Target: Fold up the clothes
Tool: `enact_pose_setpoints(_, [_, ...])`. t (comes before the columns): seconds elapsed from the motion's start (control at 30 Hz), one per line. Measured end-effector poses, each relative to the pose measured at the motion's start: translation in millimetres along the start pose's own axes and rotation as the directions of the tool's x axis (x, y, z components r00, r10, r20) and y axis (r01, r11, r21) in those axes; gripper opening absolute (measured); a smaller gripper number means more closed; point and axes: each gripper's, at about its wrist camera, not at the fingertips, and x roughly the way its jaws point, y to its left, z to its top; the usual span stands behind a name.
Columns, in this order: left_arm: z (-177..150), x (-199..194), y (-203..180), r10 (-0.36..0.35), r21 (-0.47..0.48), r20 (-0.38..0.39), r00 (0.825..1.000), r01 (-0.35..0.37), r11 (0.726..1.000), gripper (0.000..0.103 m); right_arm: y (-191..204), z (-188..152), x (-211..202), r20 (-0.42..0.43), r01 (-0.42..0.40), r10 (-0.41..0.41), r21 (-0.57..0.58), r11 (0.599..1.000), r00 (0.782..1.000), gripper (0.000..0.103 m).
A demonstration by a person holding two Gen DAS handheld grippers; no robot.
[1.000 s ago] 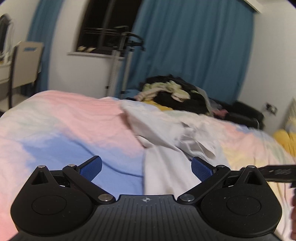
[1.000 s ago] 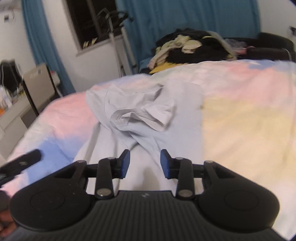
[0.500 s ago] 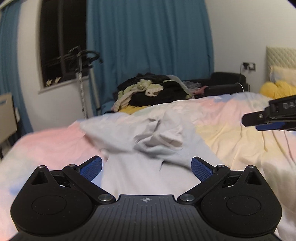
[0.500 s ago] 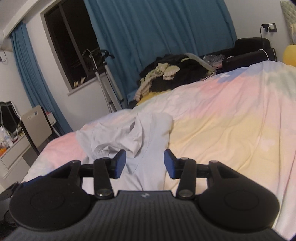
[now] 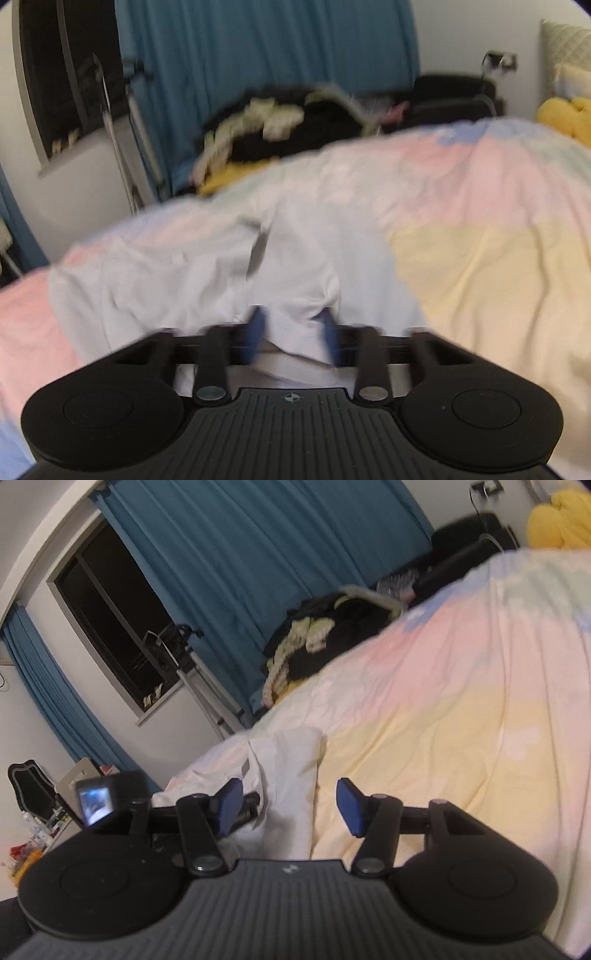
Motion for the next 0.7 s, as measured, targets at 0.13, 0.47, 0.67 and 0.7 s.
enact_pose_setpoints(0.13, [14.5, 3.4, 26.7, -0.027, -0.068, 0.014, 1.000, 0.028, 0.997, 0.007, -4.8, -1.6, -4.5, -0.009, -0.044, 0.045, 0.104, 0.994, 0.999, 0.058])
enact_pose_setpoints(0.47, [27.3, 33.3, 78.5, -0.008, -0.178, -0.042, 0.999, 0.001, 0.984, 0.009, 1.7, -13.8, 6.6, -0.033, -0.069, 0.073, 0.107, 0.992, 0.997, 0.058])
enact_pose_setpoints(0.67, [32.2, 48.8, 106.4, -0.002, -0.228, -0.079, 0.997, -0.016, 0.974, 0.062, 0.2, -19.3, 14.7, -0.062, -0.062, 0.068, 0.087, 0.994, 0.996, 0.058])
enact_pose_setpoints(0.7, [32.0, 34.5, 107.3, -0.006, -0.217, -0.049, 0.999, -0.005, 0.976, 0.072, 1.4, -19.0, 15.7, -0.066, -0.065, 0.070, 0.074, 0.995, 0.995, 0.058])
